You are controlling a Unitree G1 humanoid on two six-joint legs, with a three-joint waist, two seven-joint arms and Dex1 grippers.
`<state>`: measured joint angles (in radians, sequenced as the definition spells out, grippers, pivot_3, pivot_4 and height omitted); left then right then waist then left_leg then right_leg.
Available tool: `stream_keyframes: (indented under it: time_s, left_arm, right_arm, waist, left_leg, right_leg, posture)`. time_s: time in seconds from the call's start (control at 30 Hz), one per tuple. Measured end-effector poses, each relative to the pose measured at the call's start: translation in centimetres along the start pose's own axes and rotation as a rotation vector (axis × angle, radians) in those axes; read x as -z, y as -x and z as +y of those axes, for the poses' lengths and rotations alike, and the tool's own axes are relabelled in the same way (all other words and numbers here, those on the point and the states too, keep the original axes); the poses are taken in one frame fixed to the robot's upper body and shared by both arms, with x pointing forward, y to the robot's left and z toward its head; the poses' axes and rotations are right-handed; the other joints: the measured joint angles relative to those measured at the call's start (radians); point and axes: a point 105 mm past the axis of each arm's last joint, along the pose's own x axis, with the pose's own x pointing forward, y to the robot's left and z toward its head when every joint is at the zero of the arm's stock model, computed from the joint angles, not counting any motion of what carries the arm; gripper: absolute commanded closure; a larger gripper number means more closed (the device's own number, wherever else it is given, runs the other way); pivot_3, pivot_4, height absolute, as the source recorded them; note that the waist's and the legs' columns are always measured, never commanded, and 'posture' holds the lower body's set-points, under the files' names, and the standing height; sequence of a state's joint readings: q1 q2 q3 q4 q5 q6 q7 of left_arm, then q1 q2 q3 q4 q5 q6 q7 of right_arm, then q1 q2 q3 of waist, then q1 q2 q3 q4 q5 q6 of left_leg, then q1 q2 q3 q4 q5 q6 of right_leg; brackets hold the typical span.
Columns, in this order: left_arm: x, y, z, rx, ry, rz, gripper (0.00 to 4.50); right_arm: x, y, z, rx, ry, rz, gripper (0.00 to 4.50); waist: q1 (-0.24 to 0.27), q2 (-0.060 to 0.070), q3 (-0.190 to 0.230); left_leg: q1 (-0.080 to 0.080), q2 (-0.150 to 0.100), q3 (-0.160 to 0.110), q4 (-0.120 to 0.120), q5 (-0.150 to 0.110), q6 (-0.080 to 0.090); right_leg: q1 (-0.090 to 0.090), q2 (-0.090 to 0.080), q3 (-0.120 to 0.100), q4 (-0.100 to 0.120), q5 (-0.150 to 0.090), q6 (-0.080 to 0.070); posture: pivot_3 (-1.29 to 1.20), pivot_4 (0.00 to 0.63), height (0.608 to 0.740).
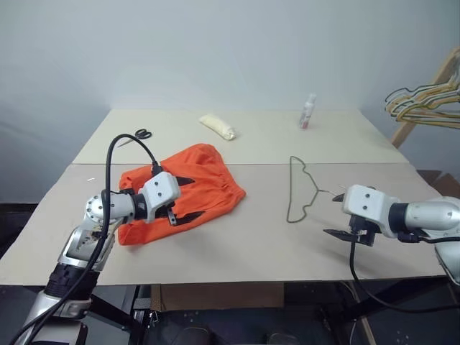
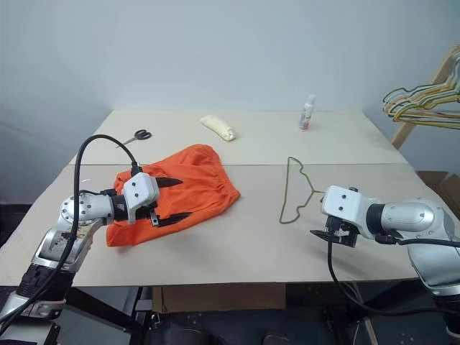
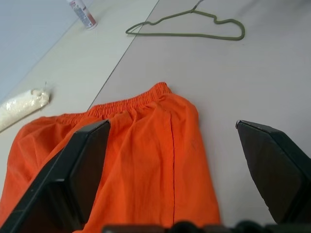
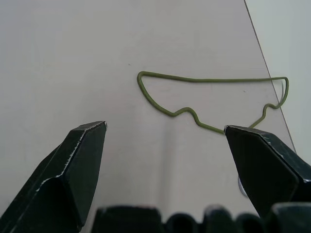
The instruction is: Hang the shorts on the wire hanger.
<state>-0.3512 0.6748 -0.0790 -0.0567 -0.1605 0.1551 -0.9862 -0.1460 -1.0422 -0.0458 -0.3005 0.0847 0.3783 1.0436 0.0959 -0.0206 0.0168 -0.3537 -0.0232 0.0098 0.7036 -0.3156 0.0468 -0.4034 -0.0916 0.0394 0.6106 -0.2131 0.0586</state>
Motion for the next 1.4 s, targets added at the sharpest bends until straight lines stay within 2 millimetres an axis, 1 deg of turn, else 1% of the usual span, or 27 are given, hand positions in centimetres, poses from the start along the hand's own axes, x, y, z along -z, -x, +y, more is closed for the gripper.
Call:
stream_keyframes:
  time_s: [0.4,0.5,0.63,0.8,0.87,0.93,1.0,1.13,1.2,1.33,1.4]
  left_arm:
    - [0.0,0.0,0.4,-0.028,0.010,0.008,0.00]
    - [-0.2,0.0,0.4,-0.027,0.002,0.004,0.00]
    - [0.0,0.2,0.3,-0.022,-0.001,0.019,0.00]
    - [1.1,0.8,-0.5,0.023,0.019,0.060,0.00]
    - [1.6,1.2,-0.8,0.044,0.028,0.082,0.00]
    - [1.9,1.7,-1.0,0.065,0.026,0.107,0.00]
    - [2.2,2.2,-1.3,0.077,0.031,0.123,0.00]
    - [2.7,3.6,-2.1,0.105,0.053,0.153,0.00]
    - [3.1,4.6,-2.4,0.097,0.063,0.185,0.00]
    - [3.7,5.9,-2.9,0.082,0.089,0.233,0.00]
    - [4.4,6.7,-3.4,0.079,0.106,0.272,0.00]
  right_arm:
    - [-0.1,-0.1,0.1,-0.005,0.003,-0.001,0.03]
    - [-0.1,-0.4,0.3,-0.013,-0.001,-0.007,0.03]
    - [-0.2,-0.6,0.4,-0.005,-0.002,-0.014,0.03]
    - [-1.0,-1.1,-0.1,0.058,0.032,-0.058,0.03]
    - [-2.3,-1.6,-0.6,0.090,0.065,-0.111,0.03]
    - [-4.0,-2.5,-1.0,0.104,0.147,-0.163,0.03]
    - [-5.0,-3.8,-1.1,0.107,0.222,-0.183,0.03]
    - [-6.3,-7.9,-1.3,0.120,0.339,-0.209,0.03]
    - [-7.5,-10.4,-1.6,0.125,0.405,-0.233,0.03]
    - [-9.1,-13.7,-2.4,0.153,0.490,-0.260,0.03]
    - [-10.2,-15.2,-2.2,0.150,0.512,-0.291,0.03]
  waist:
    - [0.001,0.000,0.000]
    - [0.001,0.000,0.000]
    - [-0.002,0.000,0.000]
    - [-0.016,0.000,0.000]
    - [-0.029,0.000,0.000]
    - [-0.043,0.000,0.000]
    - [-0.058,0.000,0.000]
    - [-0.084,0.000,0.001]
    - [-0.094,0.001,0.001]
    - [-0.088,0.001,0.001]
    - [-0.086,0.001,0.001]
  left_leg:
    - [0.000,0.000,0.000,0.000,0.000,0.000]
    - [0.000,0.000,0.000,0.000,0.000,0.000]
    - [0.000,0.000,0.000,0.000,0.000,0.000]
    - [0.000,0.000,0.001,0.000,0.000,0.000]
    - [0.000,0.001,0.001,0.000,0.000,0.000]
    - [0.001,0.001,0.001,0.000,0.000,0.000]
    - [0.001,0.001,0.001,0.000,0.000,0.000]
    - [0.001,0.001,0.001,-0.001,0.001,-0.002]
    - [0.002,0.000,0.001,-0.003,0.002,-0.004]
    - [0.001,0.000,0.000,-0.006,0.004,-0.007]
    - [0.001,0.000,-0.001,-0.008,0.006,-0.010]
  right_leg:
    - [0.000,0.000,0.000,0.000,0.000,0.000]
    - [0.000,0.000,0.000,0.000,0.000,0.000]
    - [0.000,0.000,0.000,0.000,0.000,0.000]
    - [0.000,0.000,0.000,0.000,0.000,0.000]
    - [0.000,0.000,0.000,0.000,0.000,0.000]
    - [0.000,0.001,0.000,0.000,0.000,0.000]
    - [0.000,0.001,0.000,0.000,0.000,0.000]
    - [-0.001,0.000,0.001,0.001,0.000,-0.001]
    - [-0.002,0.001,0.001,0.002,-0.001,-0.001]
    - [-0.004,0.000,0.001,0.003,-0.001,-0.002]
    - [-0.005,0.000,0.001,0.003,-0.001,-0.003]
  posture:
    - [0.14,0.000,0.740]
    - [0.11,0.000,0.740]
    - [0.08,0.000,0.740]
    - [0.05,0.000,0.740]
    - [0.05,0.000,0.740]
    - [0.04,0.000,0.740]
    - [0.06,0.000,0.740]
    - [0.09,0.000,0.740]
    - [0.12,0.000,0.740]
    - [0.14,0.000,0.740]
    - [0.16,0.000,0.740]
